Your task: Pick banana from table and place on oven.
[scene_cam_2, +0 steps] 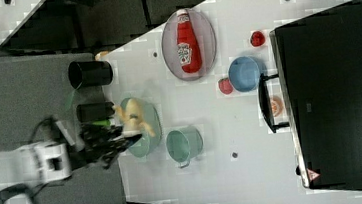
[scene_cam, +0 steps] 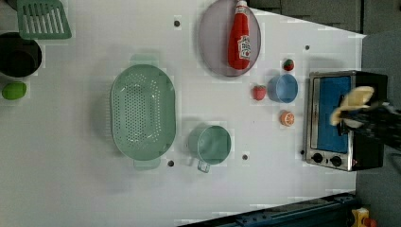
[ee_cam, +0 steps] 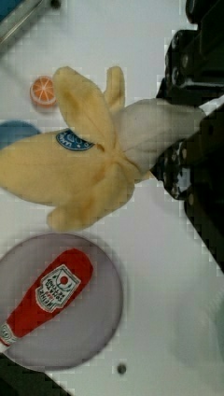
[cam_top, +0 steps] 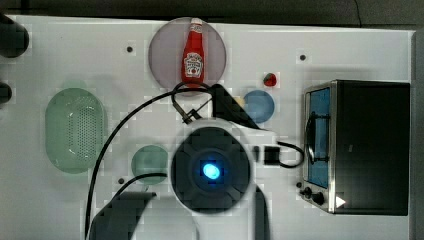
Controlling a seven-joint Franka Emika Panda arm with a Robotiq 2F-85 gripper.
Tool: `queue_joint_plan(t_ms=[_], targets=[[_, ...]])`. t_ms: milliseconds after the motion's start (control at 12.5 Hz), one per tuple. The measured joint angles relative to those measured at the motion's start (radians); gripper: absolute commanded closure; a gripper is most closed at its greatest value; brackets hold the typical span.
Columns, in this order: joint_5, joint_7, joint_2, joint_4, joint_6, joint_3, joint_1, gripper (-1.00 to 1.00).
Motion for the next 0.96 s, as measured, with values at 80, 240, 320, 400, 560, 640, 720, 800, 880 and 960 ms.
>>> queue_joint_plan(t_ms=[80, 240, 320, 400, 560, 640, 720, 800, 880, 960], targets=[[0.008, -0.002, -0.005, 0.059, -0.041, -0.030, 0.009, 0.51], [0.010, -0.031, 0.001, 0.137, -0.055, -0.102, 0.010, 0.51], [-0.002, -0.067, 0.003, 0.151, -0.060, -0.143, 0.004, 0.51], [-0.014, -0.112, 0.010, 0.162, -0.061, -0.180, -0.007, 0.51], [-0.013, -0.204, 0.040, 0.170, -0.069, -0.281, -0.005, 0.51], [-0.025, -0.261, 0.071, 0.176, -0.078, -0.341, -0.003, 0.51], [-0.020, -0.332, 0.111, 0.176, -0.070, -0.394, -0.016, 0.51], [-0.014, -0.398, 0.152, 0.169, -0.033, -0.452, -0.024, 0.51], [-0.015, -0.463, 0.188, 0.150, 0.031, -0.518, -0.020, 0.51], [-0.014, -0.533, 0.222, 0.137, 0.078, -0.572, -0.023, 0.51]])
